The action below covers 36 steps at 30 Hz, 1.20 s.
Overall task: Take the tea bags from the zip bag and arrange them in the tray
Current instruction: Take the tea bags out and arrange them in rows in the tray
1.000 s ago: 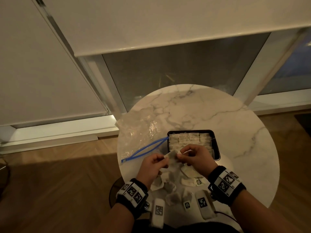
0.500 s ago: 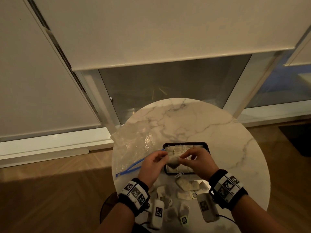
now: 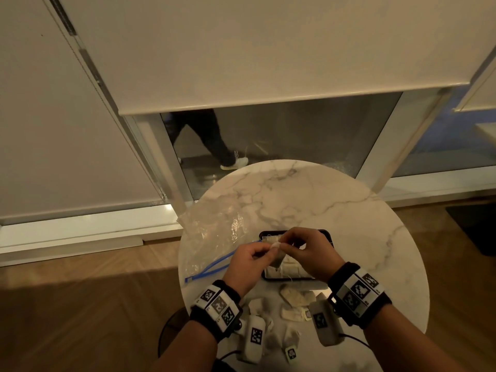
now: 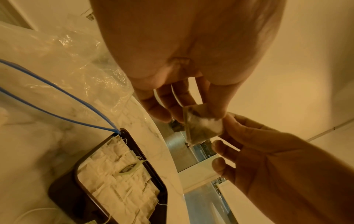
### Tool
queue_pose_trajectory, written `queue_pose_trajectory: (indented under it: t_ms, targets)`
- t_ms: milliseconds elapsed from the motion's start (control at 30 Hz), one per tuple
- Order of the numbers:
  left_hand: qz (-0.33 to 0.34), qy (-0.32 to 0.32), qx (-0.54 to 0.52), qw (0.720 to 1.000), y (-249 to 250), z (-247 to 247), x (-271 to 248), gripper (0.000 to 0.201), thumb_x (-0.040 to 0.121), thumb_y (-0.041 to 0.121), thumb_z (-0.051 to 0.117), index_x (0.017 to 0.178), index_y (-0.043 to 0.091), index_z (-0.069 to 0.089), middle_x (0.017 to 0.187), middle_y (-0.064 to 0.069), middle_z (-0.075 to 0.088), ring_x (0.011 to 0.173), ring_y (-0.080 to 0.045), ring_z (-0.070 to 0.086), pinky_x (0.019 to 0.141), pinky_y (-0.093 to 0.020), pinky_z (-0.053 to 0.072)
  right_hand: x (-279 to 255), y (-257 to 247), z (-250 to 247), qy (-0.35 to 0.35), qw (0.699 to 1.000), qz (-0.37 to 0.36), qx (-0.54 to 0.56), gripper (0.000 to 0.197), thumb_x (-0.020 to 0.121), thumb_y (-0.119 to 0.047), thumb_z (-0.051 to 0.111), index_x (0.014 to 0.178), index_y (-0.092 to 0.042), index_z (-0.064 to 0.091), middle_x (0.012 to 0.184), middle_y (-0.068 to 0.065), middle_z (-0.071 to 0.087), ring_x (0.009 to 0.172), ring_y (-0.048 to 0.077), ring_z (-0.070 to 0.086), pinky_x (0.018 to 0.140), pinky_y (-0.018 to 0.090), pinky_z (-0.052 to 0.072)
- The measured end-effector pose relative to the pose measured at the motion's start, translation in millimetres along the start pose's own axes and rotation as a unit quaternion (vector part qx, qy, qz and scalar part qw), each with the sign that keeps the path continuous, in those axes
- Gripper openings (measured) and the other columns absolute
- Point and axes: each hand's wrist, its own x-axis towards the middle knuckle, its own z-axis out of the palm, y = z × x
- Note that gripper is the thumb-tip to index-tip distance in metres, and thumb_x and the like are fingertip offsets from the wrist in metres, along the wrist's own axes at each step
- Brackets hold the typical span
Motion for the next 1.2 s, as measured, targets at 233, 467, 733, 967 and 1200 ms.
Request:
queue_pose_trajectory:
  t_ms: [233,467,733,967,1200]
  targets:
    - [0.018,0.089,-0.025,0.996,10,2,-6,0.01,0.09,0.012,0.071,0.097,0.01,0.079,0.087,-0.003,0.077,0.083,-0.014,0.072,0.076,-0.024,0.057,-2,-10,4,-0.023,0.997,0.016,0.078,0.009,0.088,-0.024,0.071,0.093,-0.018,0.073,0.079,-0.004,0.073,0.071,0.004,0.066,0.069,0.022,0.054]
    - [-0.004,0.169,-0.091,0.981,24,3,-4,0.011,0.09,0.013,0.072,0.099,0.012,0.078,0.089,-0.002,0.078,0.088,-0.017,0.073,0.08,-0.028,0.058,-1,-17,5,-0.029,0.982,0.048,0.181,0.02,0.081,-0.017,0.078,0.097,-0.011,0.069,0.081,0.009,0.075,0.074,0.021,0.071,0.074,0.034,0.057]
    - [0.014,0.179,-0.142,0.973,44,2,-8,0.015,0.09,0.014,0.071,0.103,0.01,0.076,0.092,-0.006,0.078,0.09,-0.021,0.073,0.081,-0.032,0.059,-7,-39,12,0.025,0.98,0.054,0.188,0.002,0.091,-0.014,0.067,0.092,-0.012,0.067,0.076,0.009,0.073,0.07,0.03,0.07,0.067,0.037,0.058]
    - [0.011,0.175,-0.115,0.978,44,-4,-7,0.012,0.09,0.011,0.071,0.1,0.012,0.076,0.088,-0.004,0.078,0.082,-0.013,0.073,0.069,-0.02,0.055,-9,-41,11,-0.015,0.985,0.051,0.161,0.008,0.088,-0.019,0.07,0.095,-0.014,0.07,0.079,0.006,0.074,0.068,0.016,0.068,0.065,0.032,0.057]
    - [-0.009,0.179,-0.091,0.98,28,-7,-2,0.013,0.091,0.017,0.071,0.103,0.016,0.076,0.09,-0.002,0.077,0.079,-0.01,0.071,0.071,-0.023,0.056,-6,-29,11,-0.039,0.981,0.091,0.166,0.007,0.089,-0.014,0.069,0.092,-0.007,0.071,0.08,0.011,0.074,0.067,0.017,0.067,0.066,0.03,0.058]
